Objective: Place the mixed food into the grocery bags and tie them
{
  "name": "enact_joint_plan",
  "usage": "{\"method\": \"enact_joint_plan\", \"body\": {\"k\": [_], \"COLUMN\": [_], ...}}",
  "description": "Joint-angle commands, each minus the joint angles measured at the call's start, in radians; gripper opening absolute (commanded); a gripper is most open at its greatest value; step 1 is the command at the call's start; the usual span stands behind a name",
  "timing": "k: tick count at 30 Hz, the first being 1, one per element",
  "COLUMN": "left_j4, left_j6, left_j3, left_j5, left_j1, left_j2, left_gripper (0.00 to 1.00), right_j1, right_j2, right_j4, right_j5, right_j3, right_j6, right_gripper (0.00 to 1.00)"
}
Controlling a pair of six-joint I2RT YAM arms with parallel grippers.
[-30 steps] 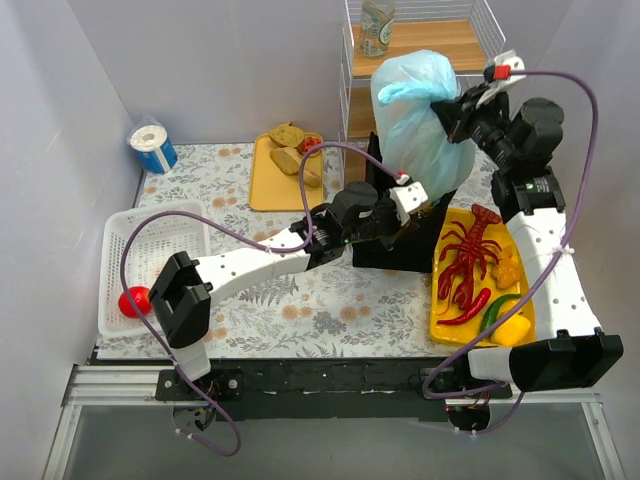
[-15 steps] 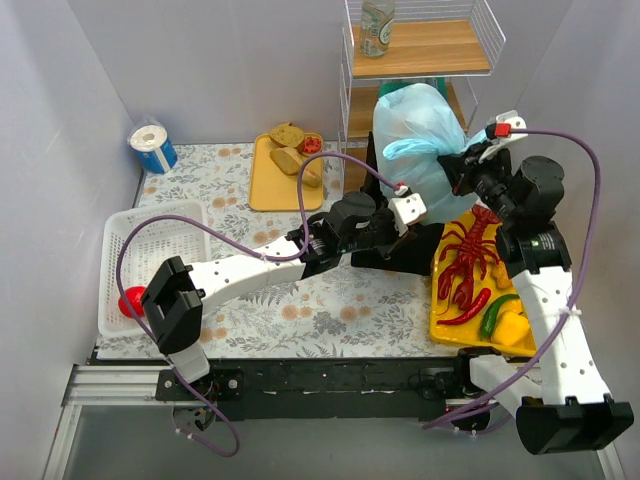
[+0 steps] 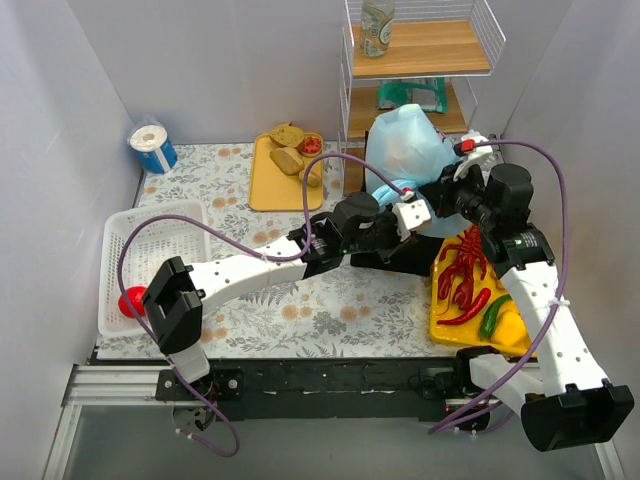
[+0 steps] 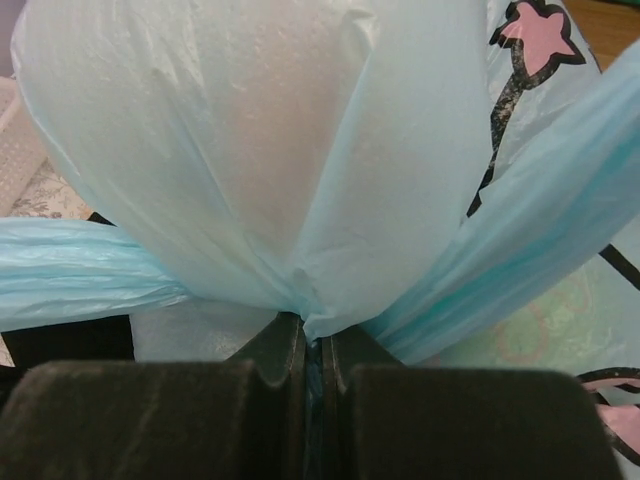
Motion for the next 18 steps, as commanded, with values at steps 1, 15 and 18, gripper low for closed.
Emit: {"method": "enact_joint_plan", "body": {"k": [1,15,18], "left_j4": [0.017,0.037,0.032], "left_j6": [0.023,0.048,0.060], "left_j3": [0.087,0.115,0.127], "left_j5": [0.019,0.039,0.048], "left_j1": [-0.001,-0.001,-0.001], "left_j2": [-0.043,-0.046,-0.054], "left_gripper": [0.00,0.00,0.00], "right_j1": [0.040,0.126,0.126], "right_j2": [0.058,0.202,0.245], "right_j4": [-0.229,-0.161,-0.152], "right_j5": [0.129,0.167,0.198], "right_j3": [-0.114,-0.193,-0.219], "right_j6": [-0.015,0.002,0.006], "right_gripper": [0.01,0.01,0.01]}}
